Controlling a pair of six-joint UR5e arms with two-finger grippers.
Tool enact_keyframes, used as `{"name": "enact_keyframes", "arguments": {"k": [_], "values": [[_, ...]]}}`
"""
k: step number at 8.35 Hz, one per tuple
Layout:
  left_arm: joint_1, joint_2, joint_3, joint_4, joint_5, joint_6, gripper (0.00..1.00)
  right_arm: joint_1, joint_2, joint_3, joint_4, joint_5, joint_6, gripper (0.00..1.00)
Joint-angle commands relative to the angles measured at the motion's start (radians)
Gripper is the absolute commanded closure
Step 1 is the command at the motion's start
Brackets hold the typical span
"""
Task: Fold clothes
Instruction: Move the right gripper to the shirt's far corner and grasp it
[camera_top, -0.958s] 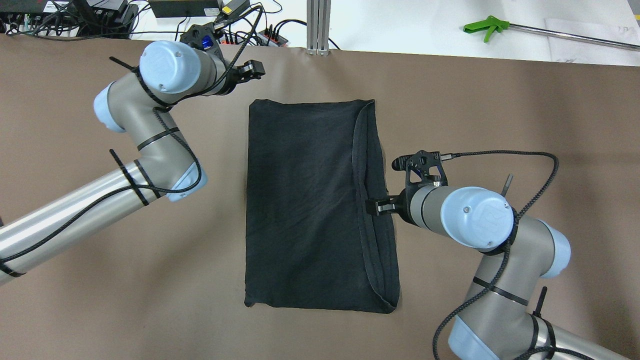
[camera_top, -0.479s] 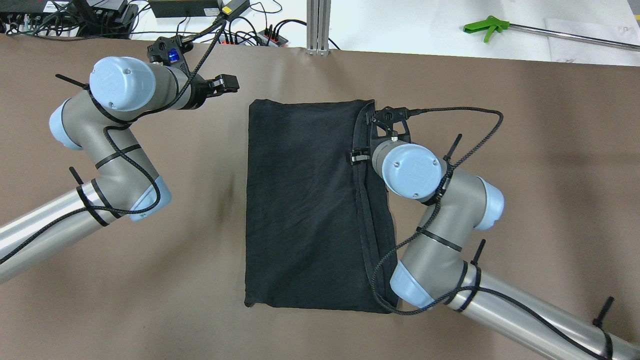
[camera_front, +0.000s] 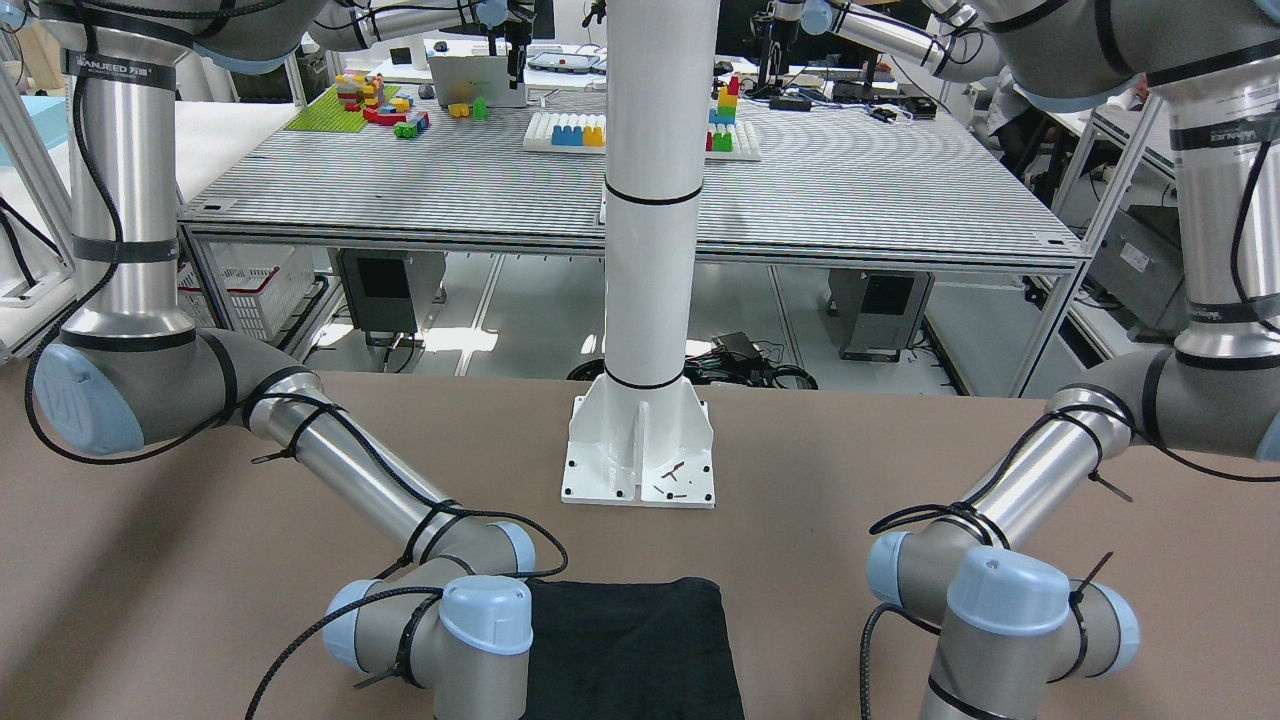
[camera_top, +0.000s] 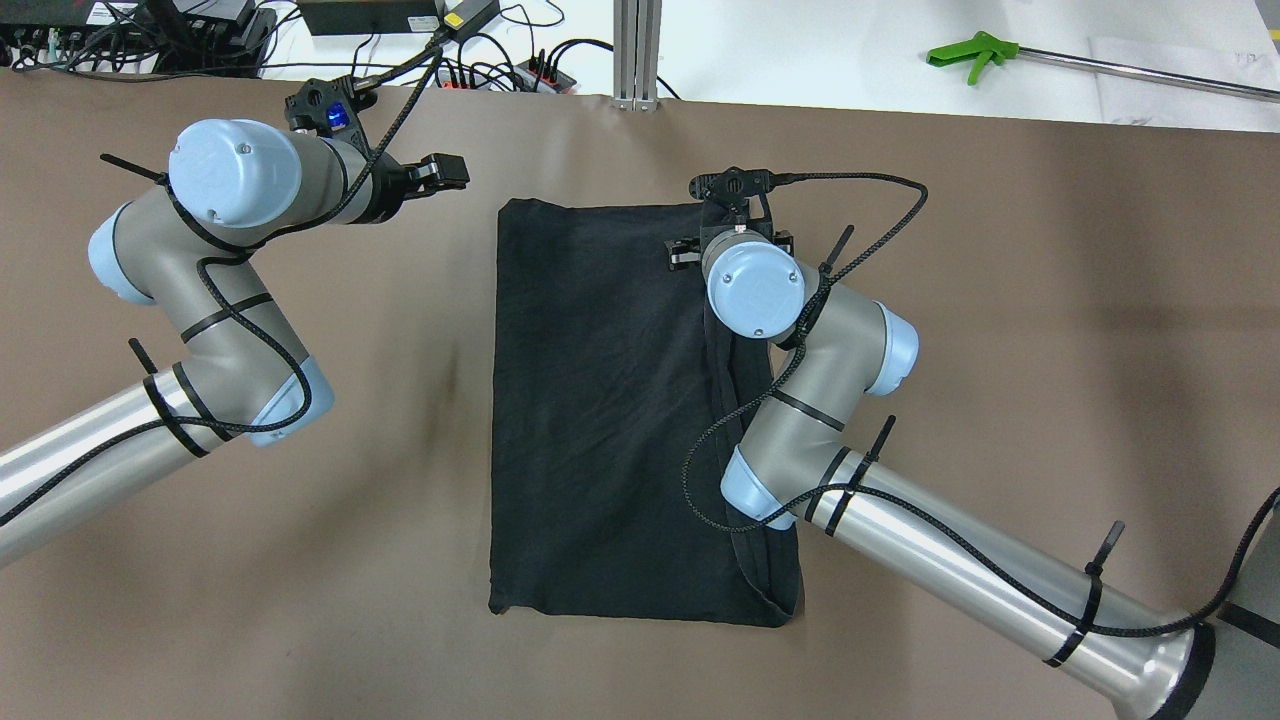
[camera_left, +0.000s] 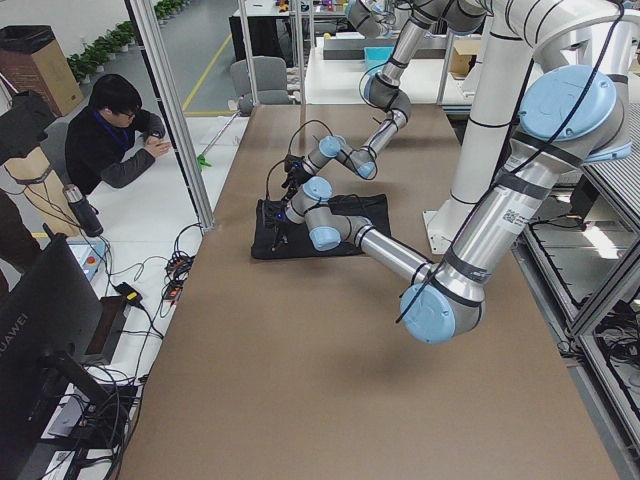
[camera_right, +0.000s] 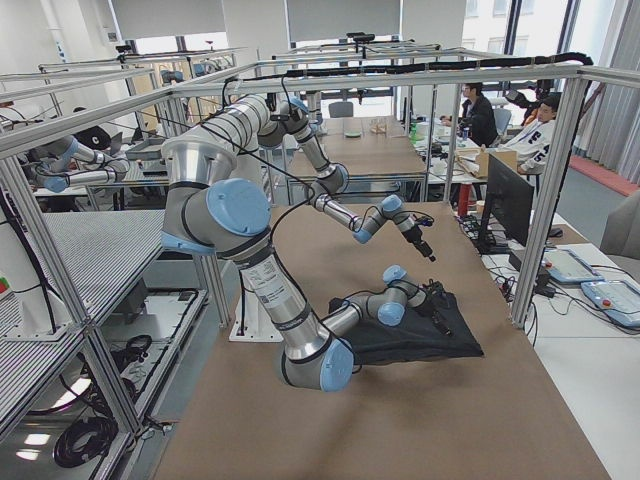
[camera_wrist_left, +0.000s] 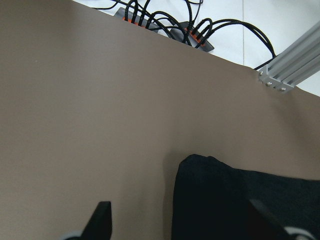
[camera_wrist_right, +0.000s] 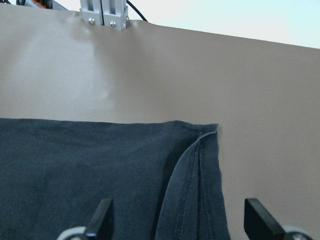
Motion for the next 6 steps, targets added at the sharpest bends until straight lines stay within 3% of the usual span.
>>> {"name": "enact_keyframes", "arguments": {"k": [1, 2, 6], "values": [[-0.001, -0.003, 0.003, 0.002, -0.001, 0.0, 0.05, 0.002, 0.06, -0.113, 0.027, -0.019, 0.0, 0.12], [-0.001, -0.004, 0.007, 0.002, 0.0, 0.0, 0.05, -0.001, 0.062, -0.136, 0.027, -0.029, 0.0, 0.17], [-0.001, -0.006, 0.012, 0.003, 0.006, 0.005, 0.05, -0.01, 0.093, -0.209, 0.029, -0.03, -0.001, 0.18]]}}
